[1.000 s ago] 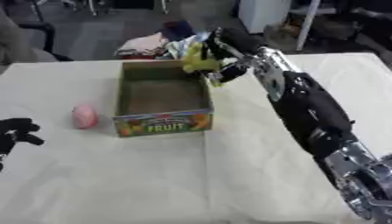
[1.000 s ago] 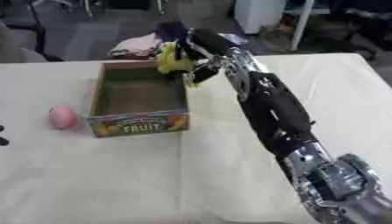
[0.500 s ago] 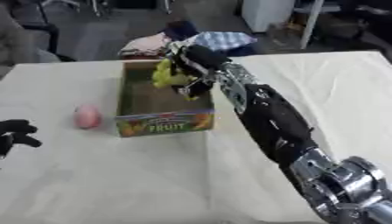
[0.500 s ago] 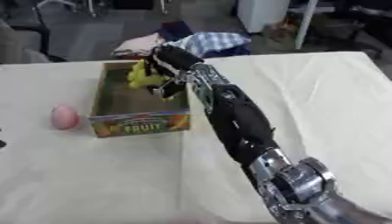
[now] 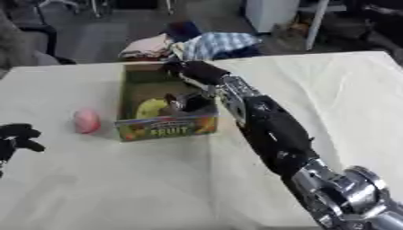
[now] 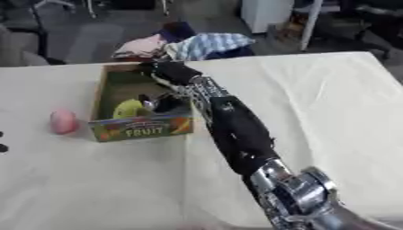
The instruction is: Pick up objects on the table and place them in the box.
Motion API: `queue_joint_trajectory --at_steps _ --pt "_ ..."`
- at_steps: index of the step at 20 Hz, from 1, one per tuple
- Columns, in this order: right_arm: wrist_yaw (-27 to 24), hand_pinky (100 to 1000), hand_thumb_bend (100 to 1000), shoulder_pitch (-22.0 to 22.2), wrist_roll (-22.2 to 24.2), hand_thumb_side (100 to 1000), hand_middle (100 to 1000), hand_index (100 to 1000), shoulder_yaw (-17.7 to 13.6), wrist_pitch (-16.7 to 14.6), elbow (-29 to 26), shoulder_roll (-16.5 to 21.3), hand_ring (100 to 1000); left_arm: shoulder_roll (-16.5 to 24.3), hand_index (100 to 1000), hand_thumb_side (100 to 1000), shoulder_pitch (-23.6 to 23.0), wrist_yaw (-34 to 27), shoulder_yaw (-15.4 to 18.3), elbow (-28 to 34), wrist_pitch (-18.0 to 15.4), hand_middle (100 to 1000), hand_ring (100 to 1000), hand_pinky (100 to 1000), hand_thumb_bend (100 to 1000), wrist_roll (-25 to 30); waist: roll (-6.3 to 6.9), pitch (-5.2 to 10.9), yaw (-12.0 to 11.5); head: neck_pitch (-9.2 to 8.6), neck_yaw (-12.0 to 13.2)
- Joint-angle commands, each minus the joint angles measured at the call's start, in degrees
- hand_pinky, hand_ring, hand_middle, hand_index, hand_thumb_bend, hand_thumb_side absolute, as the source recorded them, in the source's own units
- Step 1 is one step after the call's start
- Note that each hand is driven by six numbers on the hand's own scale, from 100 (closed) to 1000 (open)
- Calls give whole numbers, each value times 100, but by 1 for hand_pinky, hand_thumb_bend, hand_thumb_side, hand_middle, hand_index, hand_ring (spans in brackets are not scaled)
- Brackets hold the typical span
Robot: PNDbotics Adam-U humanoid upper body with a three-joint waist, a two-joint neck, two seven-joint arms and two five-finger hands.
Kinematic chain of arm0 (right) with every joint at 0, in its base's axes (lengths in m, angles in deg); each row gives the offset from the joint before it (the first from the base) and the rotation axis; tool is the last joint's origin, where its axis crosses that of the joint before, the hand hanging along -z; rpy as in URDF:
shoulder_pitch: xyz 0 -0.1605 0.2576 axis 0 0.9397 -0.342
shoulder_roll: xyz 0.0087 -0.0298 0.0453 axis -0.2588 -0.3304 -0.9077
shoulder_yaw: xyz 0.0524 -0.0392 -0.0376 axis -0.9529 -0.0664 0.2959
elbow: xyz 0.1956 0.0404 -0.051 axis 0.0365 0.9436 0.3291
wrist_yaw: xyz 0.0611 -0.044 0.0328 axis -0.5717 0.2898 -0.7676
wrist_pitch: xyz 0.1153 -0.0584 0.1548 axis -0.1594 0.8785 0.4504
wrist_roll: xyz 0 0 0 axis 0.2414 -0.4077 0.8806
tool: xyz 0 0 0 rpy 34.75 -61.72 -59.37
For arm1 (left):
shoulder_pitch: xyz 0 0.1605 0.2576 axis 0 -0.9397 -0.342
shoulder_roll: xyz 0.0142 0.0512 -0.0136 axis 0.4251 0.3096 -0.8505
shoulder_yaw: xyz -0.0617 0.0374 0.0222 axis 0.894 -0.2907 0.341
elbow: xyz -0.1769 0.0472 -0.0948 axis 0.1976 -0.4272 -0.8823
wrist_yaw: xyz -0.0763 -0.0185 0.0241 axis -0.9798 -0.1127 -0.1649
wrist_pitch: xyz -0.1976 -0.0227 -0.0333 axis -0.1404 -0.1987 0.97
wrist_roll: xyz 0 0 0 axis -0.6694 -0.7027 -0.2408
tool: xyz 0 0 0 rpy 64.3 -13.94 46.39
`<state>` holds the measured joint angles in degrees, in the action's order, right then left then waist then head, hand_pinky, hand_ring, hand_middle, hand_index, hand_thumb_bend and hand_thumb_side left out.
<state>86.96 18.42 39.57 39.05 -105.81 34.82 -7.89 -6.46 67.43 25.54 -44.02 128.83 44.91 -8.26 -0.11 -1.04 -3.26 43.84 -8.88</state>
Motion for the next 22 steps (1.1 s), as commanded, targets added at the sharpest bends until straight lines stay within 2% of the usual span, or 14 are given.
queue_joint_trajectory --at_steps 1,4,6,7,8,10,11,12,13,15,17,19,20,22 --pt "-654 640 100 -27 -82 453 843 925 100 -248 -492 437 731 434 774 883 170 71 20 -6 -120 664 625 1000 196 -52 18 68 43 28 89" --pt "-1632 605 100 156 -85 355 804 909 311 -394 -1024 903 688 816 779 874 360 224 57 -122 -272 674 637 1000 165 -188 0 70 117 28 170" --pt "-2331 590 100 303 47 334 790 899 444 -401 -1424 1238 669 1107 787 867 499 341 82 -239 -378 680 642 1000 135 -302 -19 65 174 28 221" --pt "-2674 583 100 377 144 364 784 896 500 -373 -1621 1387 660 1242 792 865 561 413 81 -307 -435 691 654 1000 118 -362 -27 62 196 28 238" --pt "-3019 580 100 465 248 319 777 895 543 -332 -1829 1546 655 1433 800 854 635 569 79 -378 -523 697 659 1000 100 -423 -36 59 229 28 268" --pt "-3680 570 100 671 474 324 766 890 606 -220 -2259 1844 643 1797 817 834 811 896 28 -592 -680 718 682 1000 100 -554 -51 55 286 28 315" --pt "-3981 569 100 776 589 319 765 889 623 -151 -2466 1972 641 1950 820 805 908 1089 -14 -723 -761 722 687 1000 100 -614 -56 54 308 28 333" --pt "-4261 564 100 890 702 325 760 888 625 -78 -2678 2096 635 2111 824 734 1025 1289 -71 -882 -834 732 697 1000 100 -674 -61 53 337 28 361" --pt "-4518 564 100 998 810 325 760 888 621 -1 -2880 2199 635 2241 824 734 1149 1498 -130 -1055 -907 732 697 1000 100 -742 -66 52 360 28 382" --pt "-4957 557 100 1190 996 330 752 885 595 147 -3239 2367 627 2464 832 607 1410 1930 -263 -1437 -1032 742 709 995 213 -886 -72 50 427 28 437" --pt "-5334 555 100 1354 1158 322 749 885 559 277 -3569 2492 624 2601 838 537 1686 2387 -421 -1854 -1166 748 714 947 322 -1055 -74 43 503 28 487" --pt "-5626 553 100 1497 1274 318 747 884 498 395 -3866 2587 621 2635 839 515 1973 2901 -562 -2281 -1279 748 714 919 377 -1262 -76 33 576 28 531" --pt "-5756 549 100 1564 1314 321 741 883 462 450 -4001 2620 616 2603 841 524 2123 3168 -632 -2511 -1319 747 712 902 427 -1370 -80 26 614 28 550" --pt "-5972 547 100 1677 1373 314 739 882 391 551 -4232 2671 614 2474 842 537 2403 3643 -750 -2962 -1396 746 710 886 468 -1552 -90 12 675 28 580"
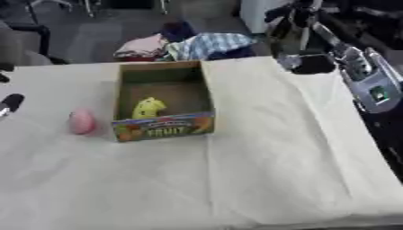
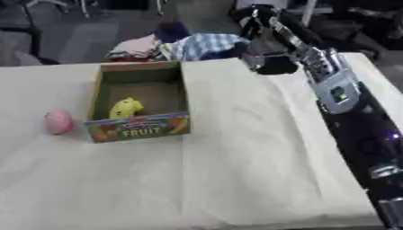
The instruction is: Pick up objects on the table and place them in the box.
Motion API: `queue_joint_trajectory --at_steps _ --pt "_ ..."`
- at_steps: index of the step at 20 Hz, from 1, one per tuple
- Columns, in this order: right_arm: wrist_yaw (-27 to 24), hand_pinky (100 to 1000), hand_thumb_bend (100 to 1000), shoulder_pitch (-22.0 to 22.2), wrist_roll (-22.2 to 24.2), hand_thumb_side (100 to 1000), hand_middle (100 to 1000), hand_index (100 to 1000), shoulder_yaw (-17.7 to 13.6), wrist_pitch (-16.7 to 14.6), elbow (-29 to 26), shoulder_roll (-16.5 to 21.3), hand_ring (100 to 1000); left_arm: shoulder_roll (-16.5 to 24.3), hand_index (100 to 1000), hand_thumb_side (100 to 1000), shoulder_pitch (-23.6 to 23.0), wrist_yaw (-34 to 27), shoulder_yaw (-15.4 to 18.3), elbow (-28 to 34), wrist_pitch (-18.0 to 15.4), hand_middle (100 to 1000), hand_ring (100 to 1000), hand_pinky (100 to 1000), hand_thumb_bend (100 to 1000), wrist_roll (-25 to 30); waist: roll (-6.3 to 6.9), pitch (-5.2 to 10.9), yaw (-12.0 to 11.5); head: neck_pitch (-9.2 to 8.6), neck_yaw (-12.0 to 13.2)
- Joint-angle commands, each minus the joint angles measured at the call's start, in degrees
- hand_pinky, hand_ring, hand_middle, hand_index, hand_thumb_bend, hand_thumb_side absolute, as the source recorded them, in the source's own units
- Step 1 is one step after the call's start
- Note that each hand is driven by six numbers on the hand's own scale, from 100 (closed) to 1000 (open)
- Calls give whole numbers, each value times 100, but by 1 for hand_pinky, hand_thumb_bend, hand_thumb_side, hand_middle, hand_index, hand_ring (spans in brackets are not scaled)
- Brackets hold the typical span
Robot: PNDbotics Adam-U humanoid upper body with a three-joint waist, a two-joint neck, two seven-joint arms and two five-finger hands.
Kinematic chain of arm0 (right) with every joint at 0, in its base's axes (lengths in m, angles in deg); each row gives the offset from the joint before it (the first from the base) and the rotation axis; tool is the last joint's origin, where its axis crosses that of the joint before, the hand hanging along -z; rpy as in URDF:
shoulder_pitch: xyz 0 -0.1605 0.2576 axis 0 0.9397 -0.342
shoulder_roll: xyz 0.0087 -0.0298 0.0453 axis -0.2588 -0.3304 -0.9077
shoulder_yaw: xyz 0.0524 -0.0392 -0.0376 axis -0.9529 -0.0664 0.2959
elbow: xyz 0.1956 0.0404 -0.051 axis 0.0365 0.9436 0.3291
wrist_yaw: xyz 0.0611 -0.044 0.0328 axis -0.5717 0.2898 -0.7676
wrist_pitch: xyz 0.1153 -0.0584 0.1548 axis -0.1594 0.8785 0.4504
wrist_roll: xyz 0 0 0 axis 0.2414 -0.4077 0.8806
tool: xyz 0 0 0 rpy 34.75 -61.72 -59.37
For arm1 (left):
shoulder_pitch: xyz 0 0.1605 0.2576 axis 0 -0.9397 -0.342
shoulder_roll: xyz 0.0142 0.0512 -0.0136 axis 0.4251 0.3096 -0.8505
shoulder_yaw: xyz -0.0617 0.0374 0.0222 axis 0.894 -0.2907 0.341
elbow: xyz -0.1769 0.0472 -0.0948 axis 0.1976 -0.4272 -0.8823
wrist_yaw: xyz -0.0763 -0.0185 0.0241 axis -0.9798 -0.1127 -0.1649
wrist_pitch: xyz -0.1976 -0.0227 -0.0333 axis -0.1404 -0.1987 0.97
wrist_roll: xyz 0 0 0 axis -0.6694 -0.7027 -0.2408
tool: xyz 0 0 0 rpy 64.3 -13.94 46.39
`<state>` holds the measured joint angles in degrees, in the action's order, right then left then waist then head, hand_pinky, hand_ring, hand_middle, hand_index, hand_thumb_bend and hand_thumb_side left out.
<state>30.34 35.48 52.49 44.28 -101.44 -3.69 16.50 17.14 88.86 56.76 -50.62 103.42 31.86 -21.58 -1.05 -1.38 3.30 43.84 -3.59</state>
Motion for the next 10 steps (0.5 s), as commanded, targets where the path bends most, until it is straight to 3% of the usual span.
queue_joint_trajectory --at_steps 1,4,10 --pt "-390 547 100 23 102 313 737 882 -165 158 -480 252 614 29 842 542 392 741 -135 -642 -128 745 708 882 477 -290 -1 43 46 28 65" --pt "-568 544 100 156 144 317 733 881 -258 261 -708 274 610 -269 841 581 765 1365 -206 -1311 -254 742 703 877 514 -441 -16 33 124 28 122" --pt "-760 536 100 298 171 355 722 877 -394 416 -920 242 600 -878 836 660 1279 2144 -119 -2567 -461 720 675 904 470 -583 -44 -1 268 28 229"
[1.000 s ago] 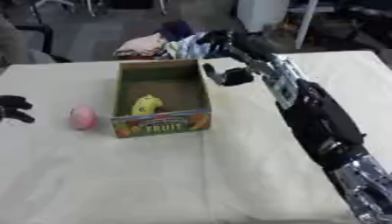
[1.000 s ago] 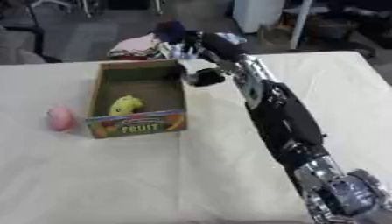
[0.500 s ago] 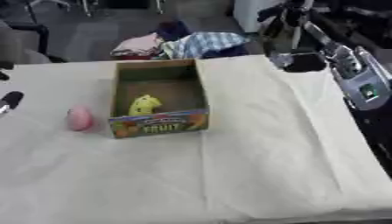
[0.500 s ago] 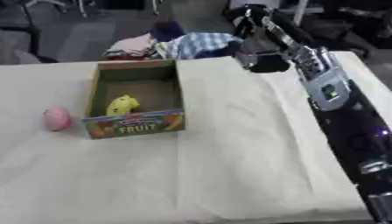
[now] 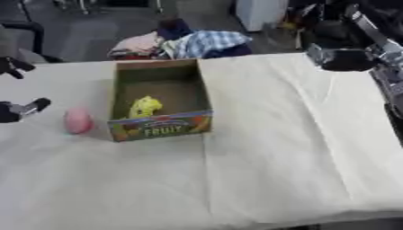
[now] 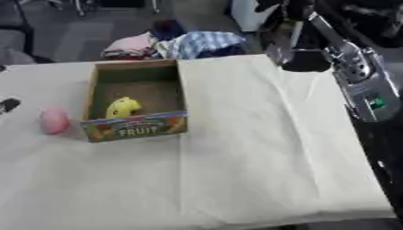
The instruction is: Pick up objects on the table and place them in the box.
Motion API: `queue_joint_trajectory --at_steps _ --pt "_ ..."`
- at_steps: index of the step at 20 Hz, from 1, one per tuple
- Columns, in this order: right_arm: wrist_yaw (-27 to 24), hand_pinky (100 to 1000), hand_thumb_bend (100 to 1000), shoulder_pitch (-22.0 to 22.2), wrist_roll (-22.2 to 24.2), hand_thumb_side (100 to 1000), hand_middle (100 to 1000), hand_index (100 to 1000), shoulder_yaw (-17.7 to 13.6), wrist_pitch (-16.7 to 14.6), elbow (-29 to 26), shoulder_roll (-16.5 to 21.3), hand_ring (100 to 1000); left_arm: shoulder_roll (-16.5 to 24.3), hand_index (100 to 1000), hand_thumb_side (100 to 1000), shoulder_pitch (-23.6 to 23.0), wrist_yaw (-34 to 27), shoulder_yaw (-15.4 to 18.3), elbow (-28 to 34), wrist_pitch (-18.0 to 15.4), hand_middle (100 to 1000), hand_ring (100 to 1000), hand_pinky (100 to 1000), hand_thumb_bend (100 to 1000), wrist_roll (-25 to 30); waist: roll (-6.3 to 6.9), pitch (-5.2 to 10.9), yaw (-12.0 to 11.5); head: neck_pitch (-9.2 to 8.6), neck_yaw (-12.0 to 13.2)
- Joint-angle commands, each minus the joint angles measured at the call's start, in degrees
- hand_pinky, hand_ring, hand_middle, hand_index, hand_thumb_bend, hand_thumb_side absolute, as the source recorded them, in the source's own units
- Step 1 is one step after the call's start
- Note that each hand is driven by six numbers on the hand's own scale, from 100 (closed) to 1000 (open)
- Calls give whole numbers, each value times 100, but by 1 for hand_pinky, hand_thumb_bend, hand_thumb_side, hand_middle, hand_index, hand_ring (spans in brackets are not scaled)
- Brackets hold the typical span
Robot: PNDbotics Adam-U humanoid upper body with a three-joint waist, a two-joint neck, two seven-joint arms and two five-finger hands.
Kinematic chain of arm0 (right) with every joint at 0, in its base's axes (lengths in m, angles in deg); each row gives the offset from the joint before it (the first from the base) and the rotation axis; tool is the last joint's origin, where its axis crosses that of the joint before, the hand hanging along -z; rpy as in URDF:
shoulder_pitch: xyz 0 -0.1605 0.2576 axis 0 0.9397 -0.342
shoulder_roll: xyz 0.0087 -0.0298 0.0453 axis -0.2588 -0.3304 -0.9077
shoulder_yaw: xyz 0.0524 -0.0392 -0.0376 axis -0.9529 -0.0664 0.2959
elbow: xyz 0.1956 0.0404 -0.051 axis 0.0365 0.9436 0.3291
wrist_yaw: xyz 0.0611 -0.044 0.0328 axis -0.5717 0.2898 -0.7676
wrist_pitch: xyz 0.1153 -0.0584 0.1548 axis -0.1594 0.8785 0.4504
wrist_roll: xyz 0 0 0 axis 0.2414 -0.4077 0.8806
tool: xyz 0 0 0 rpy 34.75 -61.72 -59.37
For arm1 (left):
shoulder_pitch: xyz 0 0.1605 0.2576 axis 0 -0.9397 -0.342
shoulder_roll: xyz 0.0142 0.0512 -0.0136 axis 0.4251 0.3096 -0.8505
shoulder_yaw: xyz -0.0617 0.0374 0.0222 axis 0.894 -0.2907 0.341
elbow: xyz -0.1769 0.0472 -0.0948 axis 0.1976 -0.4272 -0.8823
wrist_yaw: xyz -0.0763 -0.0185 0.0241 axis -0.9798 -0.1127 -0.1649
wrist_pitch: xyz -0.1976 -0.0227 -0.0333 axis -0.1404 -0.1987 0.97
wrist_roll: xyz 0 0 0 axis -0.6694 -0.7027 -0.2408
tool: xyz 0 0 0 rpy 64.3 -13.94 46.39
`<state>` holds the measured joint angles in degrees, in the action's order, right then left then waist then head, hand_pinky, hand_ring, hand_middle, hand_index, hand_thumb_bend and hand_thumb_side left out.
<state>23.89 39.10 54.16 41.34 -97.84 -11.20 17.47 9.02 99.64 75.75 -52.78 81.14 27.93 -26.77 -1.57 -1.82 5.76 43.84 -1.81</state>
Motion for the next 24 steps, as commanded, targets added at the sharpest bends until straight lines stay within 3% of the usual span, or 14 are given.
queue_joint_trajectory --at_steps 1,7,11,13,16,17,18,19,22,23,24 --pt "-137 535 100 -52 15 358 721 877 -107 68 -181 139 600 -147 835 661 253 332 117 -477 -73 719 673 906 467 -95 6 35 40 28 66" --pt "-199 531 100 -27 53 392 716 875 -131 107 -205 110 596 -472 812 695 411 609 116 -871 -79 681 638 909 430 -172 3 -13 118 28 116" --pt "-210 529 100 -19 64 411 715 874 -130 110 -195 95 594 -579 780 640 427 865 74 -942 -4 638 601 882 393 -130 4 -28 138 28 128" --pt "-213 528 100 -11 66 421 715 874 -132 109 -191 89 594 -610 756 565 427 1019 62 -969 45 608 575 864 365 -86 5 -32 141 28 129" --pt "-214 527 100 4 69 440 714 874 -137 111 -182 77 593 -637 686 308 423 1179 74 -990 114 507 500 839 279 -76 6 -33 141 28 132" --pt "-216 526 100 9 67 442 713 874 -142 115 -180 68 592 -642 671 260 419 1194 84 -997 134 491 486 833 268 -97 7 -33 142 28 136" --pt "-217 526 100 13 65 447 713 874 -145 118 -179 64 592 -644 637 148 414 1195 92 -1003 152 454 454 822 244 -124 7 -33 143 28 136" --pt "-216 526 100 18 66 454 713 874 -147 120 -176 61 592 -645 602 103 407 1172 105 -1002 174 413 423 813 216 -174 7 -32 143 28 134" --pt "-212 525 100 37 58 467 711 872 -160 127 -169 58 591 -635 523 105 376 967 123 -951 228 316 346 805 100 -355 7 -31 145 28 127" --pt "-211 525 100 44 53 470 711 872 -165 130 -166 59 591 -622 502 113 369 843 126 -907 237 290 326 806 100 -392 8 -30 145 28 124" --pt "-211 525 100 49 50 476 711 872 -168 132 -166 59 591 -603 481 273 362 699 121 -848 246 266 305 805 100 -402 8 -28 145 28 119"
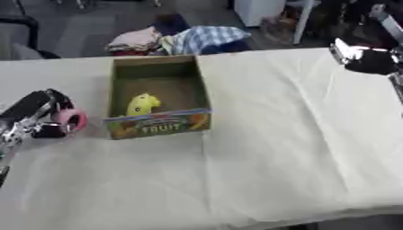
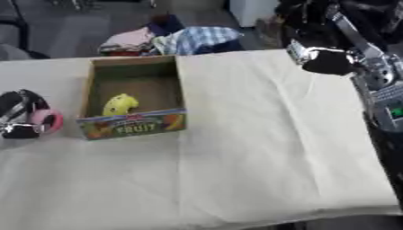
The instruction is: Pick up objects on the table and place them in the box.
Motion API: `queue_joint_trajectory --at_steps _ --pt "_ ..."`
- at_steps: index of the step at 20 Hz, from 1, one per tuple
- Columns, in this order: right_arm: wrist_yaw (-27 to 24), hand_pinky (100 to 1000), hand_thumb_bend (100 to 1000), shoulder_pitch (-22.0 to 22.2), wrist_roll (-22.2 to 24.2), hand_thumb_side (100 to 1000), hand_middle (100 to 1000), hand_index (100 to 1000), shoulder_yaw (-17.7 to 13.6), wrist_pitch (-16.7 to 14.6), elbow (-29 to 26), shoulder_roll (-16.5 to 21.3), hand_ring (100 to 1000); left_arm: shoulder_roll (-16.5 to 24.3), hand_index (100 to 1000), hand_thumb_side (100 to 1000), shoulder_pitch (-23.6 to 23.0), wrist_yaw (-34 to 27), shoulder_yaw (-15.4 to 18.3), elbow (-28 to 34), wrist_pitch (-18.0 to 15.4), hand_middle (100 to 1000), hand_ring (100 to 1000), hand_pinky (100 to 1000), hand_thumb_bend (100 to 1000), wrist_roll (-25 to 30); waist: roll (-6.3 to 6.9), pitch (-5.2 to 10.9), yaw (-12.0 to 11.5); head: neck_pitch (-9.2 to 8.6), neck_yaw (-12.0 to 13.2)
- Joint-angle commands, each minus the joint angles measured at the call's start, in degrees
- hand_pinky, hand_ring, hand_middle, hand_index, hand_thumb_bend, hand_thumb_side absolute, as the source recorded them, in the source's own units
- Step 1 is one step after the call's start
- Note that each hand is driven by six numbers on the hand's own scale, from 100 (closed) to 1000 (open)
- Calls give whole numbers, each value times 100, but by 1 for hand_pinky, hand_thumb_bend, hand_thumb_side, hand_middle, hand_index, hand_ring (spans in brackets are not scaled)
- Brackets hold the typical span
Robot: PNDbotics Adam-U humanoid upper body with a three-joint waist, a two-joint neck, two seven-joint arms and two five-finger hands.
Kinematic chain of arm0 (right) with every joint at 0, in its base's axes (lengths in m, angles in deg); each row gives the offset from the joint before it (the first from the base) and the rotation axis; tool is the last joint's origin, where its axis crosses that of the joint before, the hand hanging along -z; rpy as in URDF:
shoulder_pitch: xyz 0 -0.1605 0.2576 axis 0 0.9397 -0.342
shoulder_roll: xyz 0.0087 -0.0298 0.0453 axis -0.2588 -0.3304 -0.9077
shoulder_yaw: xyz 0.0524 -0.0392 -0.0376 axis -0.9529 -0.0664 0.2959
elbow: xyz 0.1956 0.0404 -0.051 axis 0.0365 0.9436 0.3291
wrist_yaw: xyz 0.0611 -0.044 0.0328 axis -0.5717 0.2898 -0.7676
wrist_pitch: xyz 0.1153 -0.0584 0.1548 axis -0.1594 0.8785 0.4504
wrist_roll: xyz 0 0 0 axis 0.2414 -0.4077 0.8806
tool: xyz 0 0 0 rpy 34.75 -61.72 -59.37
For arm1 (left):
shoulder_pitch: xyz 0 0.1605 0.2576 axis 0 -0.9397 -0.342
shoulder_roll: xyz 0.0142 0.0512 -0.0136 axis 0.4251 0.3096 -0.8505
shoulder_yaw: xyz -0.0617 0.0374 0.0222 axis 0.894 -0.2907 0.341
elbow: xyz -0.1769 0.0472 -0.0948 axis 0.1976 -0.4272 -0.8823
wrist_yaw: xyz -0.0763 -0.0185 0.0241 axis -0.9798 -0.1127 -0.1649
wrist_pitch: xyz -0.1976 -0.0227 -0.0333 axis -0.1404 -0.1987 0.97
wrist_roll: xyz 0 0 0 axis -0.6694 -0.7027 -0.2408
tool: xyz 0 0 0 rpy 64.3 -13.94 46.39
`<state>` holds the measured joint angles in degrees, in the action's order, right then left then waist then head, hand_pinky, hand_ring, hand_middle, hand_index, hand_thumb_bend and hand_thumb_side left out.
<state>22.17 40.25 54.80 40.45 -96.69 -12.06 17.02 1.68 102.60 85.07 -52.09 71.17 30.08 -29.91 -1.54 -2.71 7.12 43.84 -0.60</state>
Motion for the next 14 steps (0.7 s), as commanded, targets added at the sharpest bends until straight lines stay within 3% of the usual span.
queue_joint_trajectory --at_steps 1,9,14 --pt "-39 525 100 -59 -19 477 711 872 -83 19 -80 106 591 160 476 128 69 -400 48 243 38 258 299 805 100 -83 6 62 6 28 -8" --pt "-52 524 100 -59 -9 503 710 872 -61 23 -65 88 590 495 486 134 358 -1686 -159 1459 103 265 310 797 100 422 9 80 22 28 15" --pt "-63 523 100 -97 69 518 709 872 12 12 -52 -13 590 276 504 139 677 -2189 -326 1674 81 283 333 813 100 771 18 95 109 28 113"
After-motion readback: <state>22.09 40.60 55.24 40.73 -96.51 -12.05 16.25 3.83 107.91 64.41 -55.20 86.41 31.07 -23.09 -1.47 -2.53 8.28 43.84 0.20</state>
